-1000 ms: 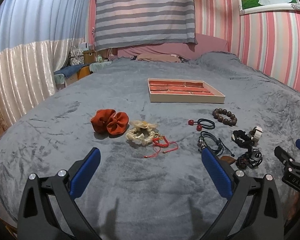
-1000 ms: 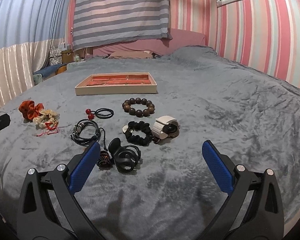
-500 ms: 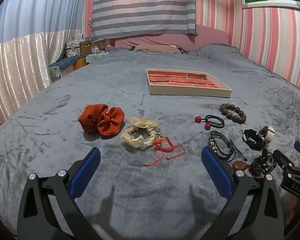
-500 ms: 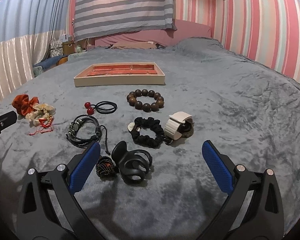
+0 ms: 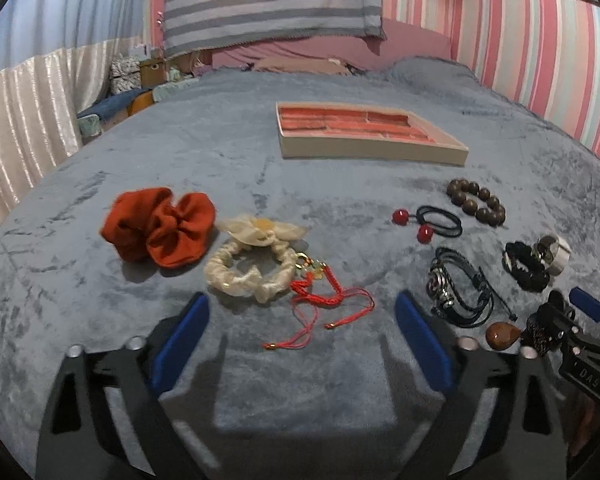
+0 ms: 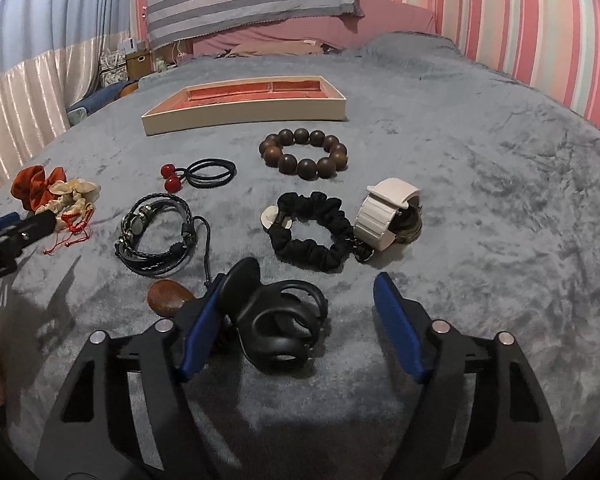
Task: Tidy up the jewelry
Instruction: 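Reach the left tool to the red-string charm while the right tool grasps the black earbuds case, then carry the red-string charm and earbuds case to the tray and release both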
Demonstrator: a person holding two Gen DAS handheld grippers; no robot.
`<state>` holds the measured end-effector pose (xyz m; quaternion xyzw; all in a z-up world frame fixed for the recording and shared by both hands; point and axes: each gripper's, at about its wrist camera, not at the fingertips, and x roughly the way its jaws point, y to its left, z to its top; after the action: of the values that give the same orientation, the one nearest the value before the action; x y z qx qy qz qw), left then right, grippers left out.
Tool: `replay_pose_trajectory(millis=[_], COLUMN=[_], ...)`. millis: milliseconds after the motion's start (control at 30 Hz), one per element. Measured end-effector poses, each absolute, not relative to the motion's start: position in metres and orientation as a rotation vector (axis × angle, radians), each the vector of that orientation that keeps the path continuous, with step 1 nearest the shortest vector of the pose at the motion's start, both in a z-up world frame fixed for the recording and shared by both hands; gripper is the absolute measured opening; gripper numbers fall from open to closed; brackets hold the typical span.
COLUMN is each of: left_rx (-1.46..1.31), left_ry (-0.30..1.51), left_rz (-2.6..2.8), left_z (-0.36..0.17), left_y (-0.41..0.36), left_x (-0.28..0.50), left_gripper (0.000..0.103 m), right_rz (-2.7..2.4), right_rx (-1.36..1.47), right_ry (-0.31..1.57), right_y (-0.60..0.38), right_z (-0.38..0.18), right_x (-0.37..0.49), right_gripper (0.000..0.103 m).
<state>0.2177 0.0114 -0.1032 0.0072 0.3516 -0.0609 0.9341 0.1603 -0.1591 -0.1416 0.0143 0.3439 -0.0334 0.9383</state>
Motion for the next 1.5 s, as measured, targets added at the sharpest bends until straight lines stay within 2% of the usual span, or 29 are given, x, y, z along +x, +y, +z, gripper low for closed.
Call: replay_pose_trajectory(millis=[200,300,400,567,667,767,967,1033,1133,1500], left_rx=[-0.001,-0.005,-0.006,-0.008,0.005,0.007,0.016,0.015,0.009,-0.009], left_ry=[0.789,0.809,0.841,0.855,0.859,0.856,0.849,0.855,0.855,0.85], left_rz=[-0.139,-0.141,-0.153,-0.154,-0.168,-0.169,-0.185,-0.187,-0.189,-0.192], left_z=[-0.116,-0.119,-0.124,-0.128,-0.129,-0.129,-0.128,-0.129,-0.129,-0.128], left_y=[0.01,0.009,0.007,0.004,0.0,0.0,-0.002,-0.003,-0.002,0.0], left_x=[0.235,0.243,0.25,0.26,0.262,0.261,0.259,0.259,0.26,0.259], left_gripper=[0.078,0.076,0.065,0.062,0.049,0.046,0.029,0.028,0.016,0.01], right_rz=[-0.049,-0.039,-0.037,-0.028,-0.023,-0.017,-0.012,-0.009,-0.007,0.003], right_rx=[0.032,0.039,0.038,0.057,0.07,0.08,0.089,0.094,0.095,0.106], right_ry=[0.725,0.734,0.738,0.738,0.737,0.734,0.731,0.732,0.731,0.73], right_y=[-0.158,-0.158,-0.158,-0.159,-0.161,-0.162,-0.163,-0.164,-0.164,-0.165], right_z=[-0.146,-0.147,-0.148,-0.148,-0.148,-0.148,-0.149,-0.149,-0.148,-0.145], right_x=[0.165,0.167,0.168,0.169,0.17,0.169,0.168,0.169,0.168,0.167], right_gripper=[0.052,0.05,0.05,0.05,0.05,0.05,0.05,0.049,0.049,0.048])
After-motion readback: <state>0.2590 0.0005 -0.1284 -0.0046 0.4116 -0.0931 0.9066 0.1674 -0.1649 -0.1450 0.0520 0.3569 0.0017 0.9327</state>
